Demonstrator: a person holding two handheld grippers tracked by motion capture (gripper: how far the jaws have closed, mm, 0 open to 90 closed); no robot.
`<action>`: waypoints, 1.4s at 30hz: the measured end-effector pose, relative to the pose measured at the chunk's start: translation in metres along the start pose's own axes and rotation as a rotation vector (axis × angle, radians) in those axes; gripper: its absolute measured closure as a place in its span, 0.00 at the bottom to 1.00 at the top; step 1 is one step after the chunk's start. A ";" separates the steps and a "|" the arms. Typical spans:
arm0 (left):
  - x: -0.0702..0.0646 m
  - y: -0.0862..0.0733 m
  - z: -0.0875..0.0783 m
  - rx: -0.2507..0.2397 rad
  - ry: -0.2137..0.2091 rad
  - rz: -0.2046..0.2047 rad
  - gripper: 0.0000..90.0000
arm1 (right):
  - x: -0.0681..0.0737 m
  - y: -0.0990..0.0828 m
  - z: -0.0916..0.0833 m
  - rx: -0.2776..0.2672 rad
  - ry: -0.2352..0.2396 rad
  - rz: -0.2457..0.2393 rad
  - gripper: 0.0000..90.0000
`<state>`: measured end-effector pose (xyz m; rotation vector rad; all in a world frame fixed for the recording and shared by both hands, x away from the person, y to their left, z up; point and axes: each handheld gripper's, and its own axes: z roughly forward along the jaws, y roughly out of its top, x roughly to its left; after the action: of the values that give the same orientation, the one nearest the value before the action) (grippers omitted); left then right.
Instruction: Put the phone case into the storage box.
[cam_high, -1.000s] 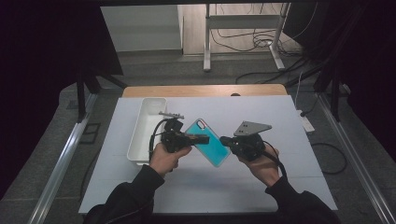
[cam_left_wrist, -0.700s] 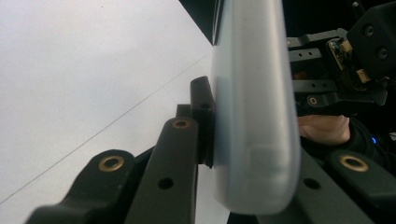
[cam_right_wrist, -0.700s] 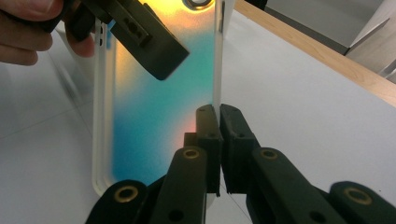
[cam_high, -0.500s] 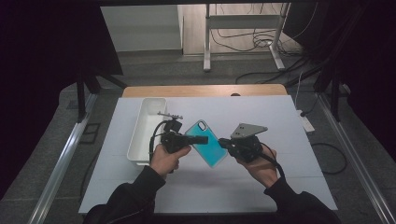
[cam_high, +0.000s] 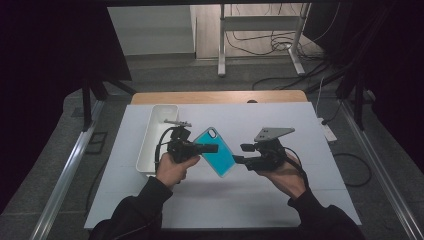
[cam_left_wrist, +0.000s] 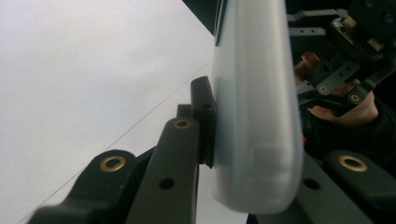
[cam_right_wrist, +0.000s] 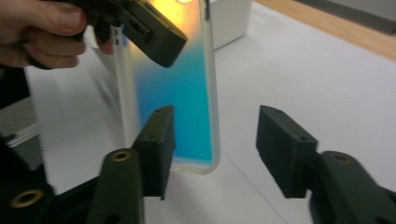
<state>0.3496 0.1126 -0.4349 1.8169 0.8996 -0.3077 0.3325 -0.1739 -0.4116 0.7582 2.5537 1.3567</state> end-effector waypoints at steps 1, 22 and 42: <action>0.000 0.000 -0.001 0.002 0.001 0.008 0.95 | -0.001 0.000 0.001 0.008 0.014 0.001 0.39; -0.011 0.004 -0.006 0.045 -0.032 0.128 0.95 | 0.000 -0.005 0.014 0.055 0.088 -0.006 0.00; -0.022 0.005 0.003 0.075 -0.092 0.179 0.95 | 0.012 -0.003 0.028 0.134 0.222 0.027 0.13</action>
<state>0.3388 0.0995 -0.4195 1.9214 0.6639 -0.3122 0.3313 -0.1493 -0.4288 0.7010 2.8401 1.3586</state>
